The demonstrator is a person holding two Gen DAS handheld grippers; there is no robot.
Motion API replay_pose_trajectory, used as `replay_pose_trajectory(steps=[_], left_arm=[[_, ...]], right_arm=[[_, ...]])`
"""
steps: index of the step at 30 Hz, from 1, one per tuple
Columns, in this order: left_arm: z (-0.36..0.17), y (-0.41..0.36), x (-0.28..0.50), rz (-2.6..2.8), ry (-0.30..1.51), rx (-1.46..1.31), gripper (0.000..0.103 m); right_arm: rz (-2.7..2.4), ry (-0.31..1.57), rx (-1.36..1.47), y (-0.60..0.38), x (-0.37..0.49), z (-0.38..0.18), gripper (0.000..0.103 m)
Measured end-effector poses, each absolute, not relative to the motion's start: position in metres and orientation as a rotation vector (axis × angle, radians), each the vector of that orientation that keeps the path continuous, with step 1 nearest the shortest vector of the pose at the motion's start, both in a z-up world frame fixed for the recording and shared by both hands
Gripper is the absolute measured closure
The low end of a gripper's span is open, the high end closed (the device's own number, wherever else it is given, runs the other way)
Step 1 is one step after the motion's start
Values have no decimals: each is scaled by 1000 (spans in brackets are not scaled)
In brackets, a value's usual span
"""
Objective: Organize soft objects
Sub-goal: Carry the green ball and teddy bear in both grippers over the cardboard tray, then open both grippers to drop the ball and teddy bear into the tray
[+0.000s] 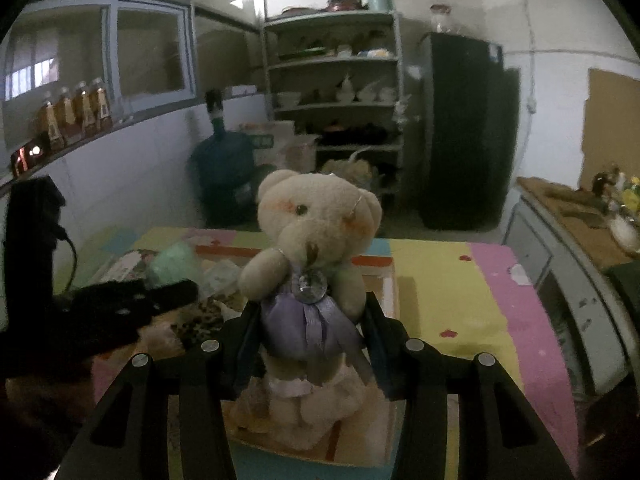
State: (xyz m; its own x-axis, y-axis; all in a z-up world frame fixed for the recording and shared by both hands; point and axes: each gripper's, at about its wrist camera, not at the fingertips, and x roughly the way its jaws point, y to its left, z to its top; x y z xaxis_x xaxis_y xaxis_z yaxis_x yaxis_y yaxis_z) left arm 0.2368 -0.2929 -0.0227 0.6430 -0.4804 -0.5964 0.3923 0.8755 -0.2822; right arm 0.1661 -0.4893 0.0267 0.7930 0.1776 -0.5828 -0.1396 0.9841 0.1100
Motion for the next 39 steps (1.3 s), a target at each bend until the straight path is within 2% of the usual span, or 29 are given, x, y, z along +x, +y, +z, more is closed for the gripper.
replay_pose_trajectory(steps=[14, 23, 29, 31, 34, 36, 39], left_arm=[[-57, -307, 255, -475, 825, -88, 54], [-61, -307, 256, -480, 823, -97, 54], [-61, -306, 256, -493, 828, -113, 52], [-60, -305, 256, -495, 832, -117, 50], [-57, -303, 253, -504, 822, -120, 37], [-54, -303, 247, -511, 806, -119, 29], [-49, -302, 241, -512, 789, -108, 26]], right_arm=[[278, 715, 12, -462, 188, 10, 54], [273, 813, -39, -448, 203, -14, 54], [278, 812, -28, -452, 205, -19, 48], [279, 803, -26, -451, 204, -19, 41], [281, 791, -20, -452, 200, -18, 36], [278, 782, -11, -454, 197, -16, 33], [274, 771, 6, -458, 192, -13, 33]])
